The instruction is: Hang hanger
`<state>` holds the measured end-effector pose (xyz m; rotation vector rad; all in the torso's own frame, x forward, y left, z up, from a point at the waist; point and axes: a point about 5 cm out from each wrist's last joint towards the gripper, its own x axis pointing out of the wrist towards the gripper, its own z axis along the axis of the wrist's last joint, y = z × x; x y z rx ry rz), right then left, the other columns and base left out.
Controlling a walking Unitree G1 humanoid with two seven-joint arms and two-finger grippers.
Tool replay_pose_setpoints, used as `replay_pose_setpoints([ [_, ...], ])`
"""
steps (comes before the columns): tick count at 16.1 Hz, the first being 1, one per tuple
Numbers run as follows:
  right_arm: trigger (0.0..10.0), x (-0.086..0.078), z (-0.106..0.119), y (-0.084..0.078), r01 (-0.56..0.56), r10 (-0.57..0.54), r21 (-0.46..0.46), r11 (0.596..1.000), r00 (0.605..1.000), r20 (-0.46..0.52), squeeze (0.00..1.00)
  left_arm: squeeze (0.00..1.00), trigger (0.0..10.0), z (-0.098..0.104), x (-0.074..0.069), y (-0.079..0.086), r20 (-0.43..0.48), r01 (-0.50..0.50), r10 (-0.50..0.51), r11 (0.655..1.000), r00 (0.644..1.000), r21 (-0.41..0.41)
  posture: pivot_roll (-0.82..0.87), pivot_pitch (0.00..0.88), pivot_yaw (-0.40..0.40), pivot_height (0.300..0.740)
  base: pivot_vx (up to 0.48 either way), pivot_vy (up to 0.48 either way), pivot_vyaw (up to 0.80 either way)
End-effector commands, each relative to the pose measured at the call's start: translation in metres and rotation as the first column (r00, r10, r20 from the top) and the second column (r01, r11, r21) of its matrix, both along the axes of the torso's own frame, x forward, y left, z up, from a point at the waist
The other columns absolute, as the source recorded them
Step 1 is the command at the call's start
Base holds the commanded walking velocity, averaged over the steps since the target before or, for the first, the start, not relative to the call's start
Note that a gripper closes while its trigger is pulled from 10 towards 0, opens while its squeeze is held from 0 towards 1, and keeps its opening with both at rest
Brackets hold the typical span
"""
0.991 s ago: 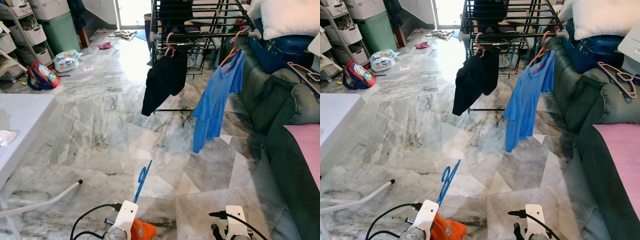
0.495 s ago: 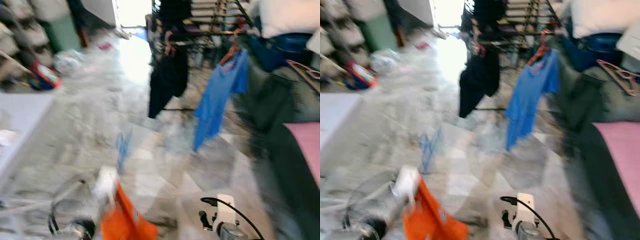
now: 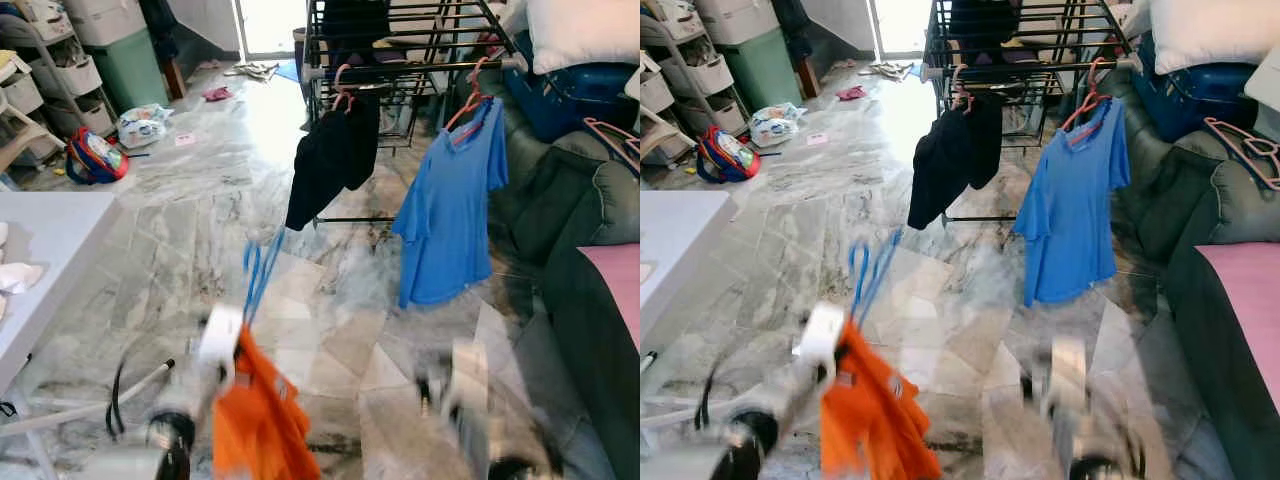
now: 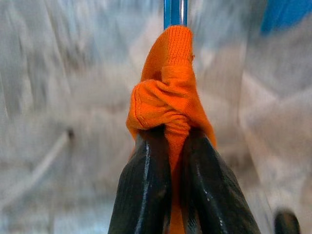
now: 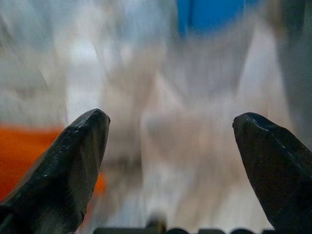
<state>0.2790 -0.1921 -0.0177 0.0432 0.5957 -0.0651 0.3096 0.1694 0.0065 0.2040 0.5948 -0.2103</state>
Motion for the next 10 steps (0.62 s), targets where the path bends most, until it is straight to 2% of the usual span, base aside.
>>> replay_pose_setpoints([
  [1,10.0,0.005,0.006,0.003,-0.023,0.022,0.011,1.0,0.999,0.04,0.0,0.0,10.0,0.014,0.011,0.0,0.069,0.047,-0.049,0.999,0.996,0.018,-0.01,0.0,0.018,0.74,0.0,0.0,0.0],
  [2,10.0,0.01,0.011,0.001,-0.048,0.049,-0.019,0.999,0.996,0.069,0.0,0.0,10.0,0.021,0.017,0.001,0.092,0.056,-0.056,0.998,0.994,0.005,-0.01,0.0,0.015,0.74,0.0,0.0,0.0],
  [3,10.0,0.021,0.027,-0.004,-0.08,0.089,-0.063,0.995,0.983,0.158,0.0,0.0,10.0,0.045,0.033,0.002,0.173,0.104,-0.097,0.994,0.98,-0.028,-0.01,0.011,0.016,0.74,0.0,0.0,0.0],
  [4,10.0,0.024,0.033,-0.006,-0.095,0.117,-0.121,0.988,0.974,0.194,0.0,0.0,10.0,0.056,0.04,0.001,0.21,0.142,-0.135,0.99,0.968,-0.021,0.0,0.015,0.017,0.74,0.0,0.0,0.0],
  [6,10.0,0.022,0.037,-0.006,-0.118,0.142,-0.107,0.987,0.957,0.253,0.0,0.0,10.0,0.084,0.055,-0.003,0.289,0.235,-0.228,0.972,0.93,0.011,-0.01,0.037,0.023,0.74,0.0,0.0,0.0],
  [8,10.0,0.015,0.038,0.004,-0.221,0.245,-0.109,0.969,0.917,0.316,0.0,0.0,10.0,0.11,0.066,-0.013,0.355,0.354,-0.347,0.934,0.868,0.049,-0.02,0.053,0.037,0.74,0.0,0.0,0.0],
  [9,10.0,0.013,0.037,0.007,-0.25,0.267,-0.096,0.964,0.91,0.317,0.0,0.0,10.0,0.121,0.069,-0.022,0.371,0.43,-0.425,0.9,0.826,0.074,-0.02,0.057,0.043,0.74,0.0,0.0,0.0],
  [10,10.0,0.012,0.038,0.009,-0.268,0.291,-0.112,0.957,0.899,0.327,0.0,0.0,10.0,0.126,0.07,-0.027,0.377,0.471,-0.464,0.878,0.801,0.082,-0.03,0.06,0.051,0.74,0.0,0.0,0.0],
])
